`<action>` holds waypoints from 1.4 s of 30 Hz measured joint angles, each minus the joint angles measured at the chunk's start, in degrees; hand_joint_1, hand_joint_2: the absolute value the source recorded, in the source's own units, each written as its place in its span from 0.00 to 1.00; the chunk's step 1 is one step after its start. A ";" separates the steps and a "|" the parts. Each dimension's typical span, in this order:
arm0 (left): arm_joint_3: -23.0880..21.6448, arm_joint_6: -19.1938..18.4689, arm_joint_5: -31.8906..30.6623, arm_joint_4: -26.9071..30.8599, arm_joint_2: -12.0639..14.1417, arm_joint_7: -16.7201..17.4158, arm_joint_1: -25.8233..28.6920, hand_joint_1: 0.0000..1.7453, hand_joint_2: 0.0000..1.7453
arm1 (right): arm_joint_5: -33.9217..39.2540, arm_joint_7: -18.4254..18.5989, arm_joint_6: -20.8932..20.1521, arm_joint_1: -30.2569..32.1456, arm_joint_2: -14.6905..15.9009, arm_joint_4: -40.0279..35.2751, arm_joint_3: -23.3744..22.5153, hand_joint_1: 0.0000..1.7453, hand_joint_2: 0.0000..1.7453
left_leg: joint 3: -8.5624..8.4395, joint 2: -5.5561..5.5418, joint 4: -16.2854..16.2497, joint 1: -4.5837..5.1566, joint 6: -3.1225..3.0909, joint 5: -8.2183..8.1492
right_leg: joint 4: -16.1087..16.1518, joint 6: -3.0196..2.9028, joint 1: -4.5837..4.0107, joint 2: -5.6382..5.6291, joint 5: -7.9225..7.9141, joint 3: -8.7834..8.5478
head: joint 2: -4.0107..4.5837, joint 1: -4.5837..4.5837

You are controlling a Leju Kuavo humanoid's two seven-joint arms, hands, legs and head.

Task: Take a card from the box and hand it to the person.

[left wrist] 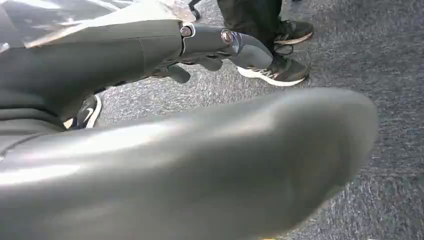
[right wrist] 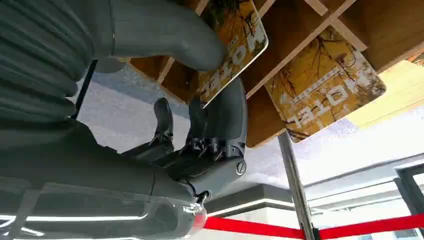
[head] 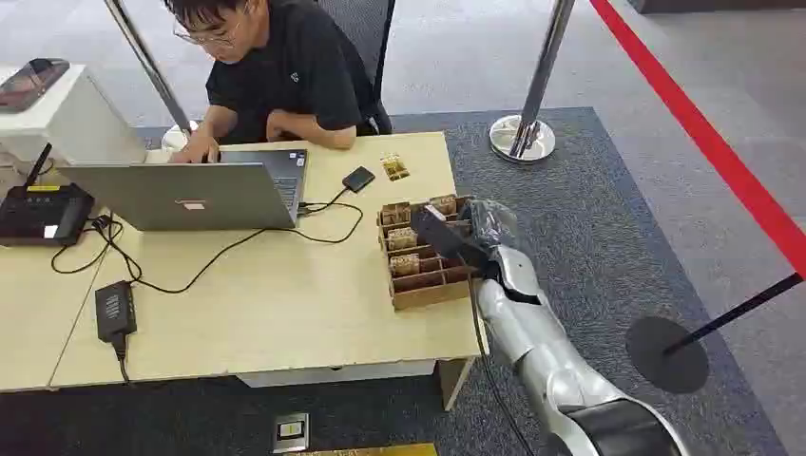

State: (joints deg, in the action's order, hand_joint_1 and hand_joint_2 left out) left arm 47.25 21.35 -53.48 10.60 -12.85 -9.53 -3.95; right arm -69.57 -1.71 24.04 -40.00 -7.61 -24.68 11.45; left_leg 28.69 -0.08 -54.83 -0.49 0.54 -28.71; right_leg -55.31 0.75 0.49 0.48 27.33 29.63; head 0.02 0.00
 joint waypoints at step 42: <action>0.02 -0.28 -1.33 -0.02 0.35 -0.11 0.04 0.00 0.00 | 8.39 -5.68 1.60 4.22 0.96 -12.46 0.15 0.97 1.00 | 0.01 0.00 0.00 0.00 0.01 0.01 | 0.00 0.02 0.00 0.00 -0.06 0.02 | 0.00 0.02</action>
State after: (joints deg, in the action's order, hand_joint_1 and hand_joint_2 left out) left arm 47.28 21.07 -54.82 10.58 -12.50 -9.64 -3.91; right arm -61.18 -7.39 25.64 -35.79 -6.64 -37.14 11.61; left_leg 28.70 -0.08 -54.83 -0.48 0.54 -28.69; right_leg -55.31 0.77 0.49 0.48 27.27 29.65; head 0.02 0.02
